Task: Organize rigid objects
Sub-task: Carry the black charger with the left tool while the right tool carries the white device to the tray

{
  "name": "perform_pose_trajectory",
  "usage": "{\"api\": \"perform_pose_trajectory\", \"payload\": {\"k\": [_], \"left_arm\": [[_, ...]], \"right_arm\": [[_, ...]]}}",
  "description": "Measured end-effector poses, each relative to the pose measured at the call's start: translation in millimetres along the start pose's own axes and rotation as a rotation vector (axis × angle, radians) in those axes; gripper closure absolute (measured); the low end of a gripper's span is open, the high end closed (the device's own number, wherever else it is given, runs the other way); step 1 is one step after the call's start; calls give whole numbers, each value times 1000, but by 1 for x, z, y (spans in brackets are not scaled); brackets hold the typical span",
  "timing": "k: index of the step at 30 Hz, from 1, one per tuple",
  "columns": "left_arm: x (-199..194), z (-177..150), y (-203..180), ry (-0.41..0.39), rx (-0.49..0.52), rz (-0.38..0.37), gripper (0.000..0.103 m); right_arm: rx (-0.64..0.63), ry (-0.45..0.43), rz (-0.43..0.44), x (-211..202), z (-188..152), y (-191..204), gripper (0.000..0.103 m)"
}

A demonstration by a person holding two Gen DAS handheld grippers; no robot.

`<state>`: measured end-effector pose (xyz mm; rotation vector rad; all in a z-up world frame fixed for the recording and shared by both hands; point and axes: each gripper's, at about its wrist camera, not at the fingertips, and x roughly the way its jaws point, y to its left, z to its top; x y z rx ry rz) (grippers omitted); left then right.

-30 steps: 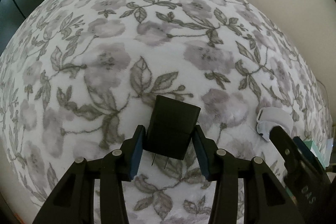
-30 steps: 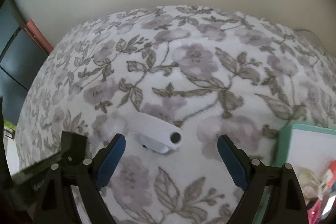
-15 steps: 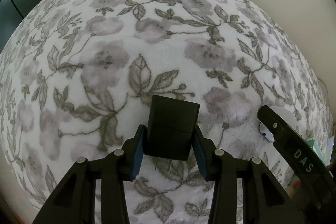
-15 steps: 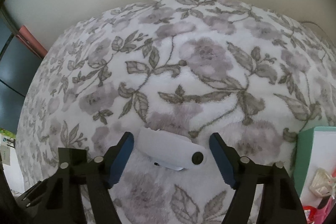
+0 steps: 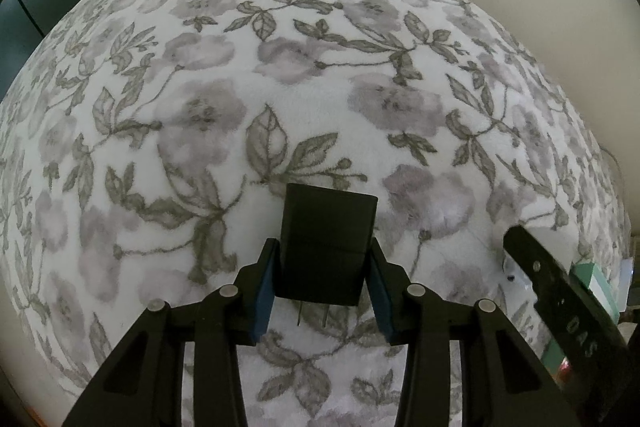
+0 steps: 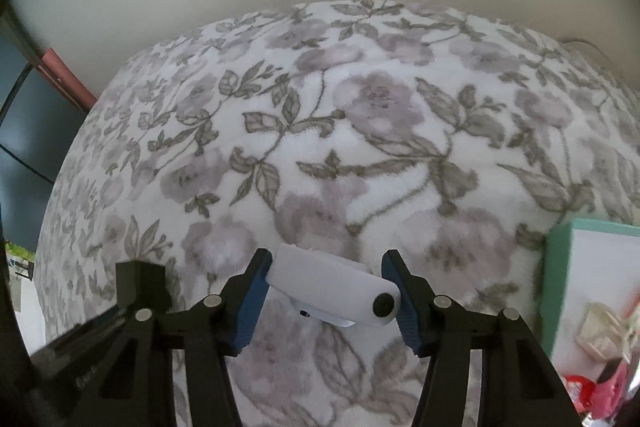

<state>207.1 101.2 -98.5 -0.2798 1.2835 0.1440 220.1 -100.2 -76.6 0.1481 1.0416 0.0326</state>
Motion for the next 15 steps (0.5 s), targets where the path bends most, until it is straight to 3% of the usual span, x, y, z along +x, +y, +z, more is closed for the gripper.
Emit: {"api": "perform_pose_trajectory", "payload": {"k": [15], "left_arm": [[-53,-26,-43,-75,109,-21,60]], "right_arm": [[42,-63,-35,-86,-41,-48,43]]}}
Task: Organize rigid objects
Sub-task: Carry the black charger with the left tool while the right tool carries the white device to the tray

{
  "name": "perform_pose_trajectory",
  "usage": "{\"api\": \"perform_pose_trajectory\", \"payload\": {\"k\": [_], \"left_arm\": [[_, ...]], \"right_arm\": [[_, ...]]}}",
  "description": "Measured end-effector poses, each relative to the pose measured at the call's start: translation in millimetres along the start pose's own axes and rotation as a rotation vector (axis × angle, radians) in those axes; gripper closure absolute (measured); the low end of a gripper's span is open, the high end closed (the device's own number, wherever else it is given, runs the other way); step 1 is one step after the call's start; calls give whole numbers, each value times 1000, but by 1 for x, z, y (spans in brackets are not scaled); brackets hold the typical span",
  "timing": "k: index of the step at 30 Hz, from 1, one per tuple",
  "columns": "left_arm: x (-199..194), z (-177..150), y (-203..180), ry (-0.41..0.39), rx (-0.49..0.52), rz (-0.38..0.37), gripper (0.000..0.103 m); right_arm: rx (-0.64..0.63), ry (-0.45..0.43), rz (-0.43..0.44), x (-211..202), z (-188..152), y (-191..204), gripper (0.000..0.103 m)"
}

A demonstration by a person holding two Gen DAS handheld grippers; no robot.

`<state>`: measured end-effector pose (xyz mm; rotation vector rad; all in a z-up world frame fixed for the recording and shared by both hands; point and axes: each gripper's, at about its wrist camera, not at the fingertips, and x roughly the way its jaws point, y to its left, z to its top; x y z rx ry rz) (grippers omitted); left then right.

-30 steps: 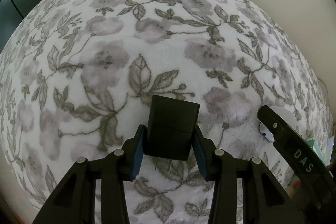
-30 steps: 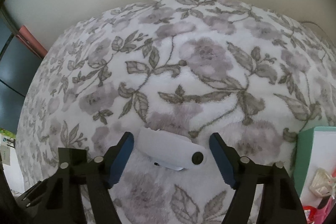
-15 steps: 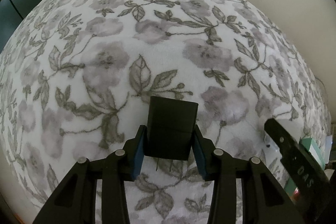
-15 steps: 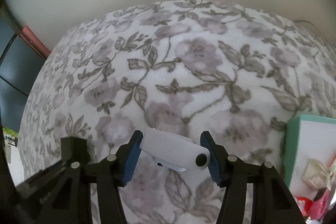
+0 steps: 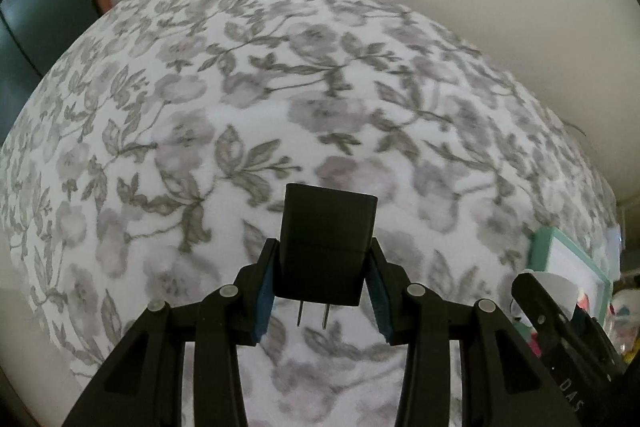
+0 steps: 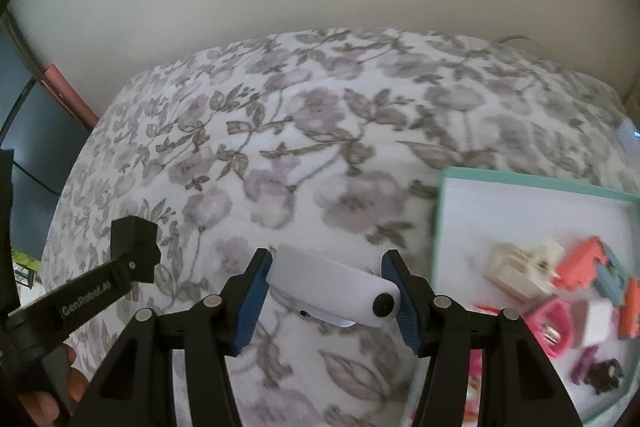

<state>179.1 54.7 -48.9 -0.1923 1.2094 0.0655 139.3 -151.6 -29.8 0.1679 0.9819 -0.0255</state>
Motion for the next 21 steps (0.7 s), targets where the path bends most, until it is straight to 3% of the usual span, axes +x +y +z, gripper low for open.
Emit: {"api": "perform_pose_trajectory", "payload": {"k": [11,21], "left_arm": [[-36,-37,-83,-51,191,-18,60],[-47,-87,-162,3,372,-134,60]], "right_arm": [[78,-6,-78,-49,-34,-62,43],[178,65,-216,-66,-73,-138,43]]}}
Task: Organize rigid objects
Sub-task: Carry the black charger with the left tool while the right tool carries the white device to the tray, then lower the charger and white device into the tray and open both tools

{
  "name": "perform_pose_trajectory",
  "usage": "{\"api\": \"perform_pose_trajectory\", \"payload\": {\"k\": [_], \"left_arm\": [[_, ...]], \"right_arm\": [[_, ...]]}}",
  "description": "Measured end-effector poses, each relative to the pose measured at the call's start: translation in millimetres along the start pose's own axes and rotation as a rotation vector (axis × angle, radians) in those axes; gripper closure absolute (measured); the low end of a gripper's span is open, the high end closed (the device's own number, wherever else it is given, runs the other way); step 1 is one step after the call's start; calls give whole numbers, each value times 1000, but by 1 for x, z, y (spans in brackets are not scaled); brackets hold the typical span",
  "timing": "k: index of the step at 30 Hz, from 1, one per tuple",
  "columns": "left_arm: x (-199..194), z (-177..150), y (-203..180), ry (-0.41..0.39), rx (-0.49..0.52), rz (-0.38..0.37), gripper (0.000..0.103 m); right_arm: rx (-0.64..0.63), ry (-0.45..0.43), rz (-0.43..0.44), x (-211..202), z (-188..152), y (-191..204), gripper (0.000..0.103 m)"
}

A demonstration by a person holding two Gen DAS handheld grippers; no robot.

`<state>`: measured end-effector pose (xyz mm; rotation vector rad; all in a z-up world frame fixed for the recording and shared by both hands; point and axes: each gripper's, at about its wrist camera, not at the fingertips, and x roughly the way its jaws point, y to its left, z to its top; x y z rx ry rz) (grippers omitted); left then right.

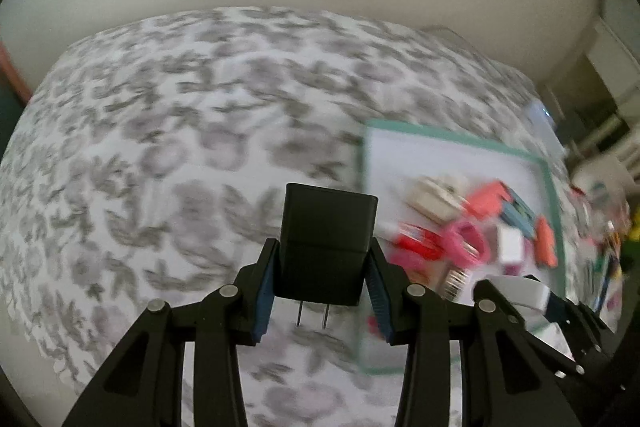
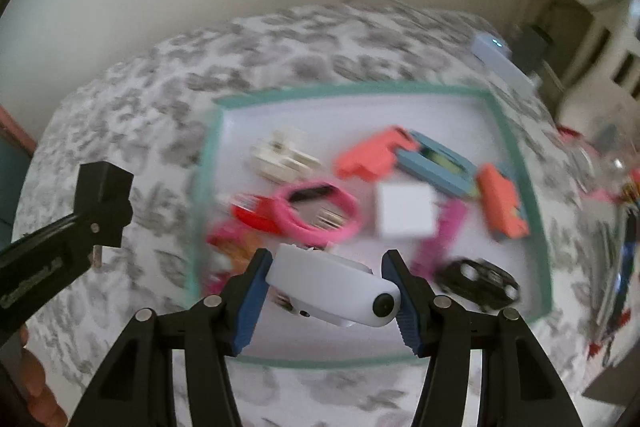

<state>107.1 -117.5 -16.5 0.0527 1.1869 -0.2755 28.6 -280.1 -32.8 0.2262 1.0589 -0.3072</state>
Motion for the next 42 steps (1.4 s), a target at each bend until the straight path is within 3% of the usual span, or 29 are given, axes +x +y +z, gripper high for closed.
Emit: {"api": "perform_pose_trajectory", "payload": {"k": [11,20,23,27,30,38,40,41,42], "left_arm": [[20,-25,-74,89,118,-99,59],[23,-31,-73,80,122,-86,58],[22,-33,-62,75,99,-64,44],[18,-37,-45,50,72,-32,40],[14,-40,-37,25,68,-13,21],[14,-55,-26,-16,87,42,18],[14,-57,-23,-19,85,49,17],[14,-58,-20,-21,81,49,16],[13,-59,-18,-26,76,48,8]], "right_arm": [[73,79,3,18,-21,-45,43],[95,83,22,23,-25,-53,42],[101,78,26,23,-27,-54,42],[100,69,24,25,-28,-54,42],[100,59,26,25,-30,-54,36],[73,26,5,19,-38,-48,28],[69,12,10,15,-40,-47,13],[67,6,13,13,-41,-47,12],[64,0,16,11,-42,-46,11]]}}
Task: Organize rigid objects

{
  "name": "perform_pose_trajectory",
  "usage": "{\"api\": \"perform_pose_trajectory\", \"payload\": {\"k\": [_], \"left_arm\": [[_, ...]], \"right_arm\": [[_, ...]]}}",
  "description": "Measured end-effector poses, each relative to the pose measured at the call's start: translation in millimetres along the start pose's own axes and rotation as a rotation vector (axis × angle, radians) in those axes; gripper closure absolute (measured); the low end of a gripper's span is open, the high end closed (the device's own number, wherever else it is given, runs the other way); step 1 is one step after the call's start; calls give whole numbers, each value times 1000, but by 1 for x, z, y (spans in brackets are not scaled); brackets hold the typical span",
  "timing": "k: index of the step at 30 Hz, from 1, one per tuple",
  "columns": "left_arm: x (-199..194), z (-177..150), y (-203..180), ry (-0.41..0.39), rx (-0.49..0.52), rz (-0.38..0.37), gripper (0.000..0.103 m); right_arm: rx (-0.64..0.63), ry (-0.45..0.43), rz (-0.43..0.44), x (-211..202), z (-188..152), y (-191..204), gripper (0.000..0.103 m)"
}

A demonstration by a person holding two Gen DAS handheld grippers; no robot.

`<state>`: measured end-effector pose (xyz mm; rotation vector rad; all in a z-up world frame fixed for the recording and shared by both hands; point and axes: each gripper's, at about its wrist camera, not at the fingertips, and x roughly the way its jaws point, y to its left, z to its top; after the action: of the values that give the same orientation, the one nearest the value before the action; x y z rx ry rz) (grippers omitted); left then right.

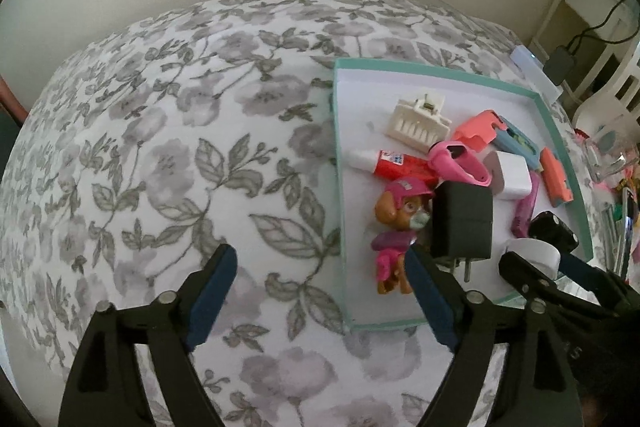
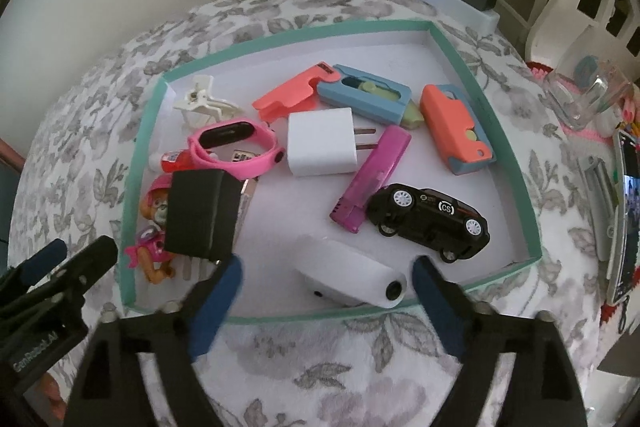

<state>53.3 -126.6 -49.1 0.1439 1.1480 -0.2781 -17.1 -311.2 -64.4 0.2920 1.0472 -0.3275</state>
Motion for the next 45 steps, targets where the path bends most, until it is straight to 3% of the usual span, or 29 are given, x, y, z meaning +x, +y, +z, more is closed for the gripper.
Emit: {"api": "perform_pose_trajectory", "payload": {"k": [8,45], "left_arm": [[-13,-8,14,-72,-32,13,0],[-32,-34,36,-67,-48,146,0]], "right_arm": [[-9,-37,6,-11,-9,4,0],[-41,-95,22,-38,-30,13,0]]}}
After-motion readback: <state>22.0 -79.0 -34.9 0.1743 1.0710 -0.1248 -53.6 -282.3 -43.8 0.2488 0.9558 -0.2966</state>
